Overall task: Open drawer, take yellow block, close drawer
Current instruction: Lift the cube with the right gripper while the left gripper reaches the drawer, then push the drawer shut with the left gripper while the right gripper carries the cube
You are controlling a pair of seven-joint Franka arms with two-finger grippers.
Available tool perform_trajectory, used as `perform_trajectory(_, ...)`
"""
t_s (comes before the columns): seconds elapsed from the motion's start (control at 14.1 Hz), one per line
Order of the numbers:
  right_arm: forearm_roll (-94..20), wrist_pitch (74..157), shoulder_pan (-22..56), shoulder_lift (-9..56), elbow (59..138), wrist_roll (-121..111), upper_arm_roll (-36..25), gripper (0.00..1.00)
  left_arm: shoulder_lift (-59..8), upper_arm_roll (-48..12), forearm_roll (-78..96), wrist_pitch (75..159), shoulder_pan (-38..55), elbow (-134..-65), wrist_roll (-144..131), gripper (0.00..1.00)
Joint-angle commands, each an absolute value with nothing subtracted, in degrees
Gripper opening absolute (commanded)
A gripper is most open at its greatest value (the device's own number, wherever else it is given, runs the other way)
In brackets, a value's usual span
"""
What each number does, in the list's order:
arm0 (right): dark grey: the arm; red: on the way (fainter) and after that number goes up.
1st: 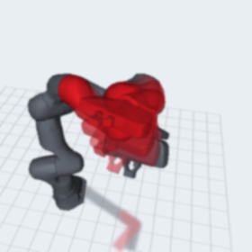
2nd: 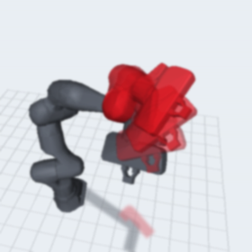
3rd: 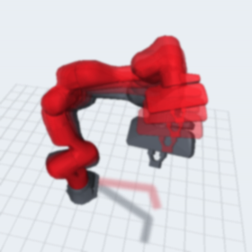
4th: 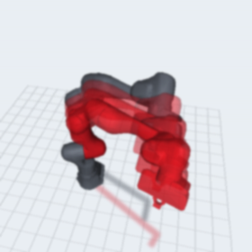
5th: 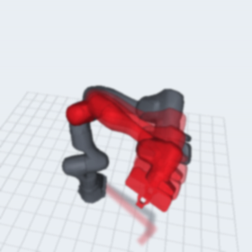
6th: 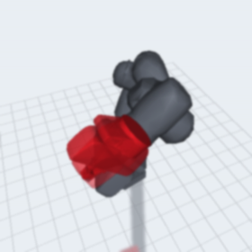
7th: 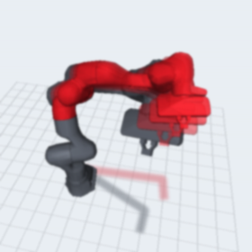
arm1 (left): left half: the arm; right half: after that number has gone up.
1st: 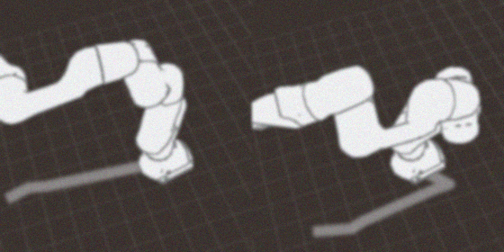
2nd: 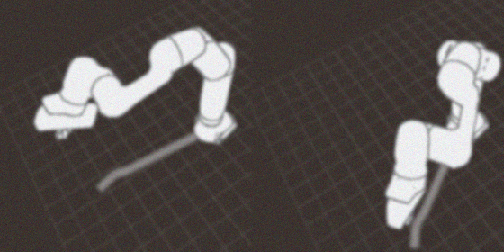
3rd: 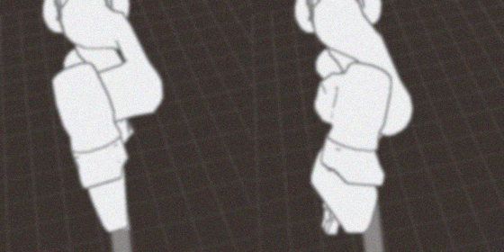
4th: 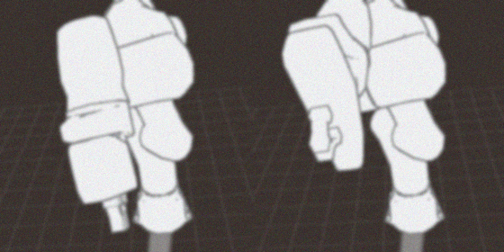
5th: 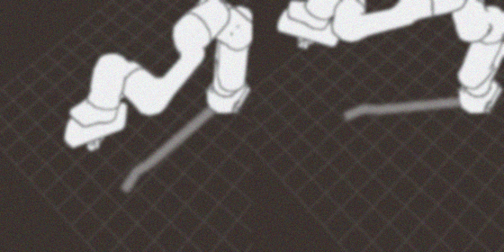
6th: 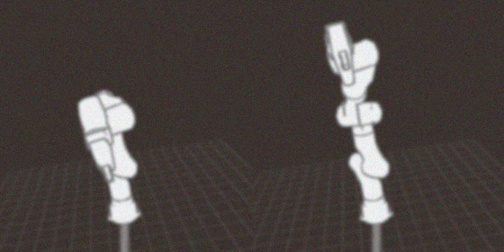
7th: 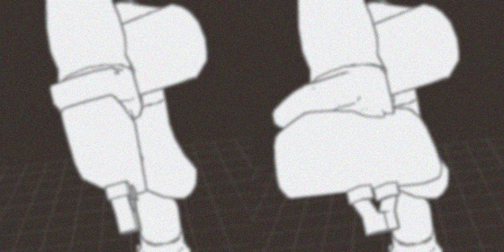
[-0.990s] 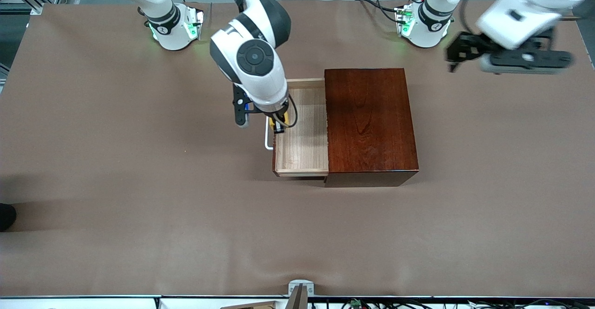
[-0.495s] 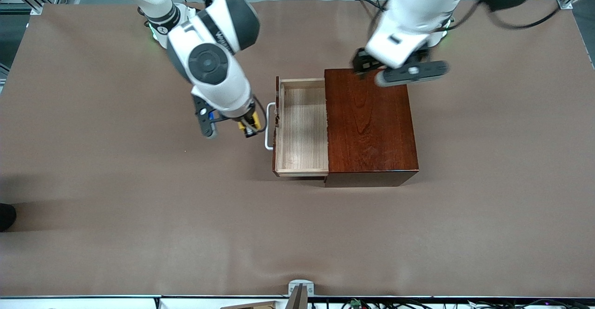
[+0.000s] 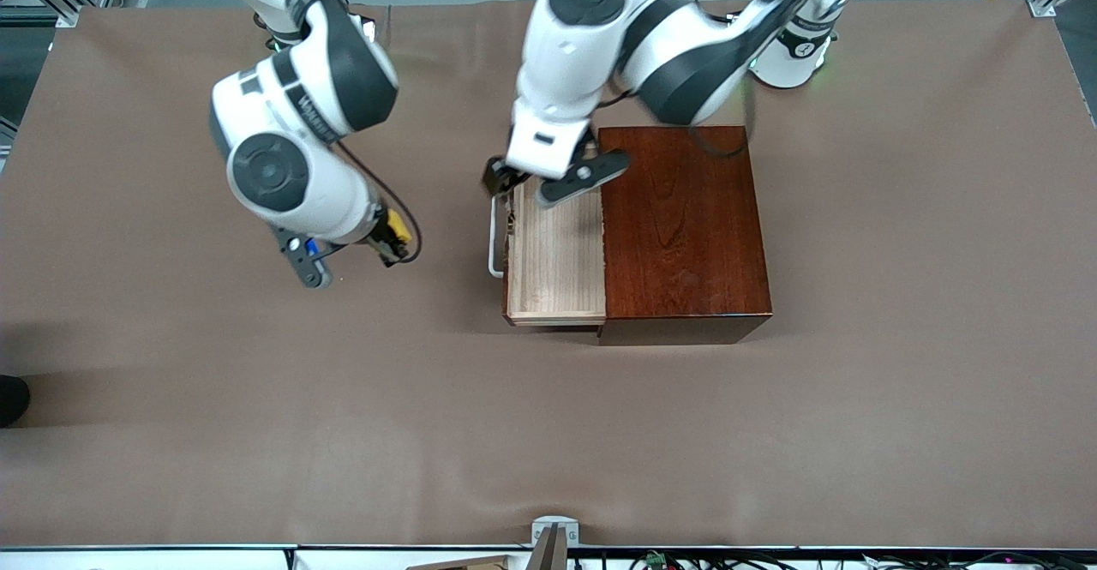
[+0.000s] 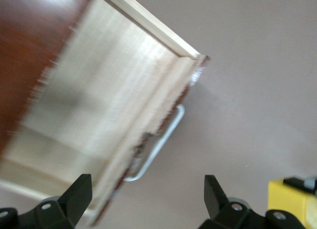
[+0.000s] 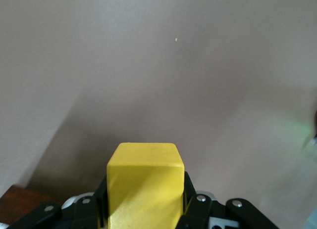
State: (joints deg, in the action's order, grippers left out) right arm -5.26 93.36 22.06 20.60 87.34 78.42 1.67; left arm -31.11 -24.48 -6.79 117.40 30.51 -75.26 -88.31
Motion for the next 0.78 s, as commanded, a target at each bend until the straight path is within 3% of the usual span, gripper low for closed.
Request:
perform_trajectory(0.0, -4.9, 94.3, 18.3, 17.6, 92.2, 71.3, 2.7, 0.0, -38.4, -12.4, -8.4, 127.5, 43.9, -69.6, -97.4, 1.0)
perform_trajectory(0.14, -4.9, 95.3, 15.8, 16.2, 94.6, 64.9, 2.7, 0.0, -42.8, -2.7, -7.8, 130.0, 52.9, -67.7, -100.9, 1.0)
perform_trajectory(0.42, -4.7, 95.1, 9.5, 14.8, 97.6, 49.8, 2.6, 0.0, -50.1, -1.4, -7.7, 134.7, 55.0, -64.9, -113.0, 1.0)
perform_trajectory(0.71, -3.6, 95.5, 5.2, 14.7, 100.3, 41.1, 2.5, 0.0, -52.3, 0.6, -7.8, 135.5, 56.2, -64.7, -122.5, 1.0)
